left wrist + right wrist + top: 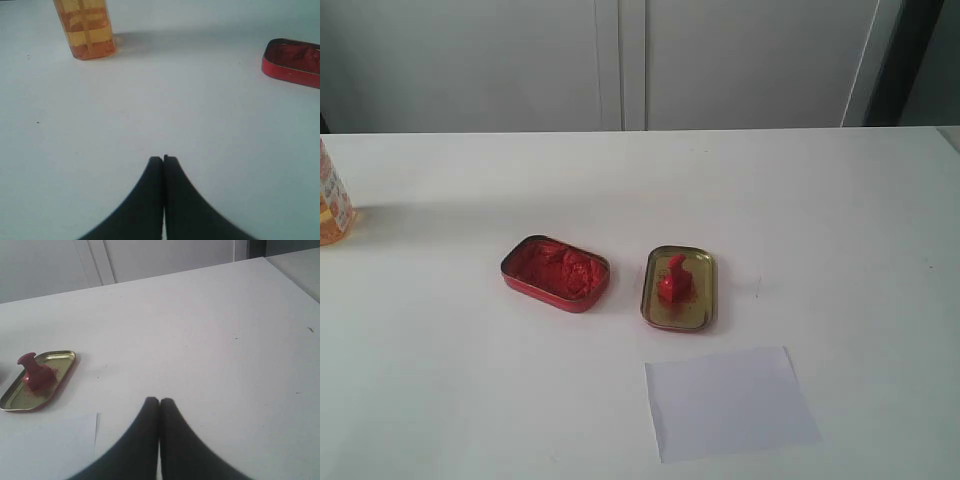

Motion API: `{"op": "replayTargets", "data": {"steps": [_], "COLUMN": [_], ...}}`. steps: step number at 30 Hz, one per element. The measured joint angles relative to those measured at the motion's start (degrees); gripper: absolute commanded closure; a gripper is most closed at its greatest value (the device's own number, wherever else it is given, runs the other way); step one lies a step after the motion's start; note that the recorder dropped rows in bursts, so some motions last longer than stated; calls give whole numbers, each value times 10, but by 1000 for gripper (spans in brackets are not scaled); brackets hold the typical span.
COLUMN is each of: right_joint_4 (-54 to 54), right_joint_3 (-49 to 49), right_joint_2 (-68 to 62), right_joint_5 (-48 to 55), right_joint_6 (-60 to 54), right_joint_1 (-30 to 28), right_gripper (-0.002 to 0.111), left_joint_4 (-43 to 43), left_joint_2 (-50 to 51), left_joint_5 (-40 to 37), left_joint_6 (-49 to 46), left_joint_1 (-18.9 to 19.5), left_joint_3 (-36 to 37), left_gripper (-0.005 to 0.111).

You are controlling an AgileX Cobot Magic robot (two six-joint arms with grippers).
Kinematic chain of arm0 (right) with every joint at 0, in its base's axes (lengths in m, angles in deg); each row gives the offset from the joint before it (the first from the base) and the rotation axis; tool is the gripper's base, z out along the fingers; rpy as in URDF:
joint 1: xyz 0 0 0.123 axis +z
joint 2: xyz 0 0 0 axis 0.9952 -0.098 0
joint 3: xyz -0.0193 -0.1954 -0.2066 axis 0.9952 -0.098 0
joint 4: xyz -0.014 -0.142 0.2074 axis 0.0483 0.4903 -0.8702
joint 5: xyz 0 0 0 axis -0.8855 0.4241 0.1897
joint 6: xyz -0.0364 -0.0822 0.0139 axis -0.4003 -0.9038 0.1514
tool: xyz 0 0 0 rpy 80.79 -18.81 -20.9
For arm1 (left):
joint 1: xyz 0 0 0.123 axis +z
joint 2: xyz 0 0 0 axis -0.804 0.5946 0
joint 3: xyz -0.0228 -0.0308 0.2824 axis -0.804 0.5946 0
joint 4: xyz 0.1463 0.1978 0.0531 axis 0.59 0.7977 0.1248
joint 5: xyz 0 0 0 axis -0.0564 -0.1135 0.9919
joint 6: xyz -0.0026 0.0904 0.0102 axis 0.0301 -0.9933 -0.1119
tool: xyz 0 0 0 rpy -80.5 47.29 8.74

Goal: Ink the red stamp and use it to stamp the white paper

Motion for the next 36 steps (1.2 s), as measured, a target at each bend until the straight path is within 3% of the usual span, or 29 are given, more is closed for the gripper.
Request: {"op": "replayTargets", "data": {"steps": [14, 26, 36], "right_joint_4": [0, 0, 0], "right_joint_3": [0, 0, 0], "right_joint_2": [0, 0, 0], "right_joint_5": [-4, -266, -281], "right_joint_6": [0, 1, 1], "right_joint_1": [0, 0, 0], "right_gripper": [108, 108, 108], "left_joint_4": [0, 0, 0], "left_joint_2": [0, 0, 0], "left_joint_5": [0, 0, 0], "left_joint_6": [0, 0, 0], "left_joint_1": [0, 0, 0], "left_joint_3": [0, 0, 0], "left_gripper": [107, 107, 107]}}
